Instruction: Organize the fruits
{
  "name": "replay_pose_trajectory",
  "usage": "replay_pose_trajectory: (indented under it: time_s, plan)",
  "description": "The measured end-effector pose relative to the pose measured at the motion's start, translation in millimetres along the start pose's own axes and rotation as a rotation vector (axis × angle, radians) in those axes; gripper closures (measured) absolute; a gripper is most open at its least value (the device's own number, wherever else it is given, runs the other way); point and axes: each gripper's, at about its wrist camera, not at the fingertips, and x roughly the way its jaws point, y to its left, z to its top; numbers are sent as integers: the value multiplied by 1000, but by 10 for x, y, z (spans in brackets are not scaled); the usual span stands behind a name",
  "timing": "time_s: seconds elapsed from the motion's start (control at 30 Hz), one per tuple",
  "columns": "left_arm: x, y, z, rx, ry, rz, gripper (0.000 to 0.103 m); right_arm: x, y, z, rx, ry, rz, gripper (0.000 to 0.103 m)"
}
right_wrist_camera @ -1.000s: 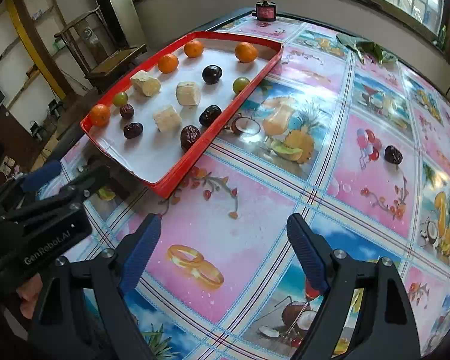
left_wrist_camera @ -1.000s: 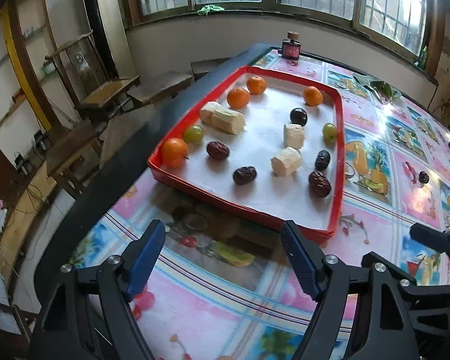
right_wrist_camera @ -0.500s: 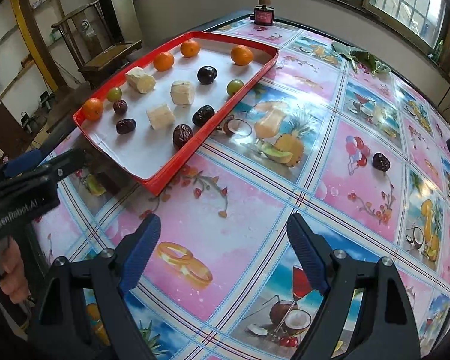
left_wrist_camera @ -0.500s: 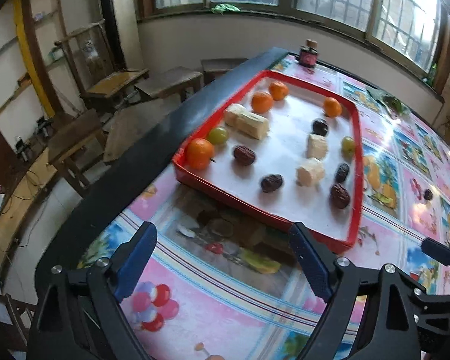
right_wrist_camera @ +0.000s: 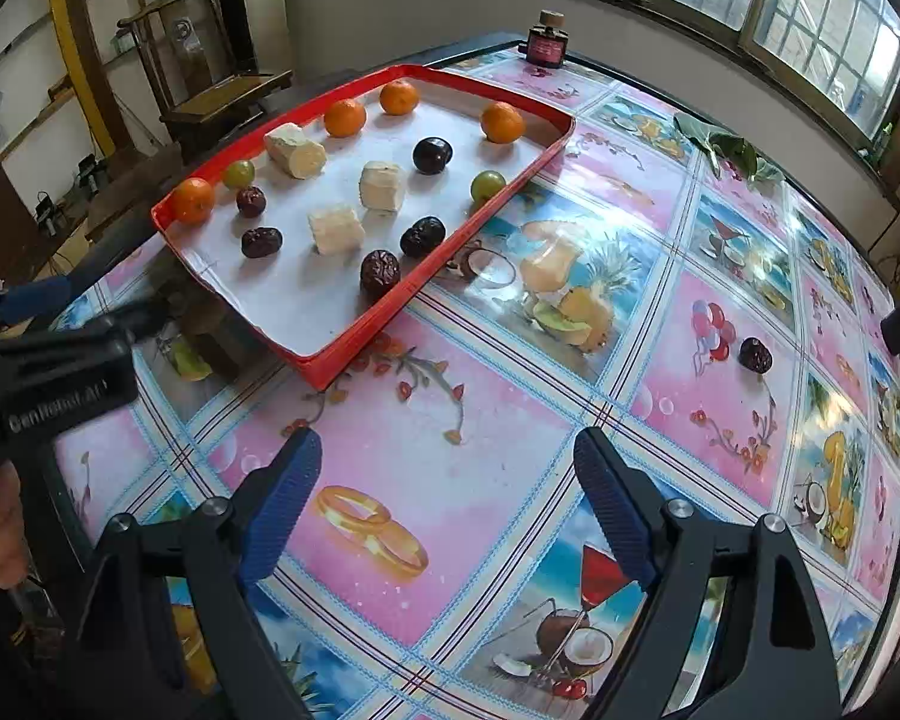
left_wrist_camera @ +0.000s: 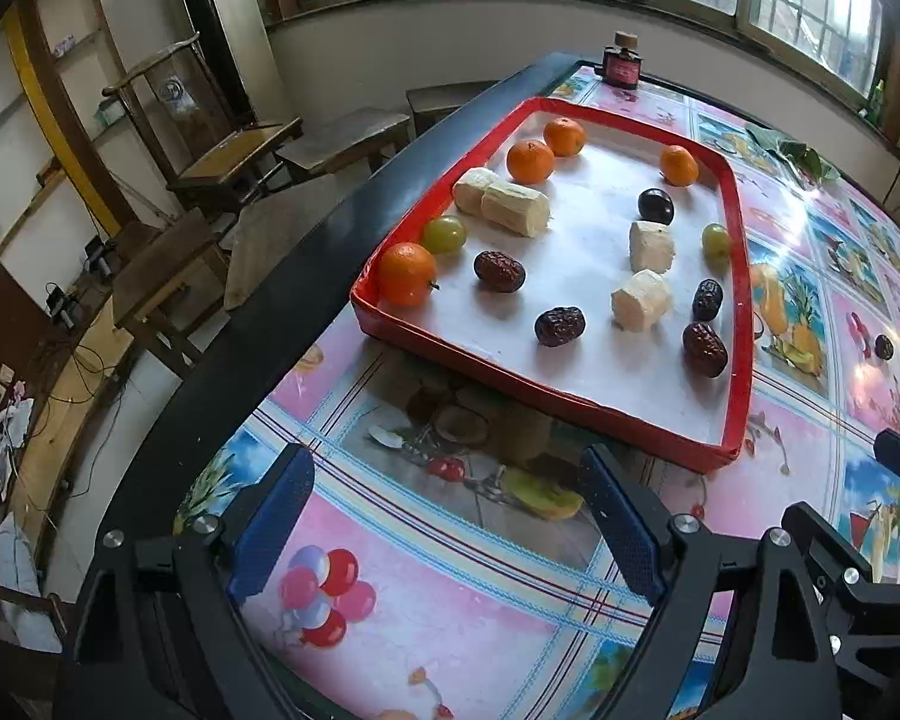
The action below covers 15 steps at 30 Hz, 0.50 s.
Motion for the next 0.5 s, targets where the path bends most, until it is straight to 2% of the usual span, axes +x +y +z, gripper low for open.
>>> replay_pose_trajectory:
  time_s: [0.27, 0.5]
  plan:
    - [-104, -25, -16, 10, -56, -12, 13, 25, 13, 2, -6, 6, -6, 16]
    - [-120, -43, -1, 21, -69, -30, 13, 54, 16, 3, -10, 13, -4, 16]
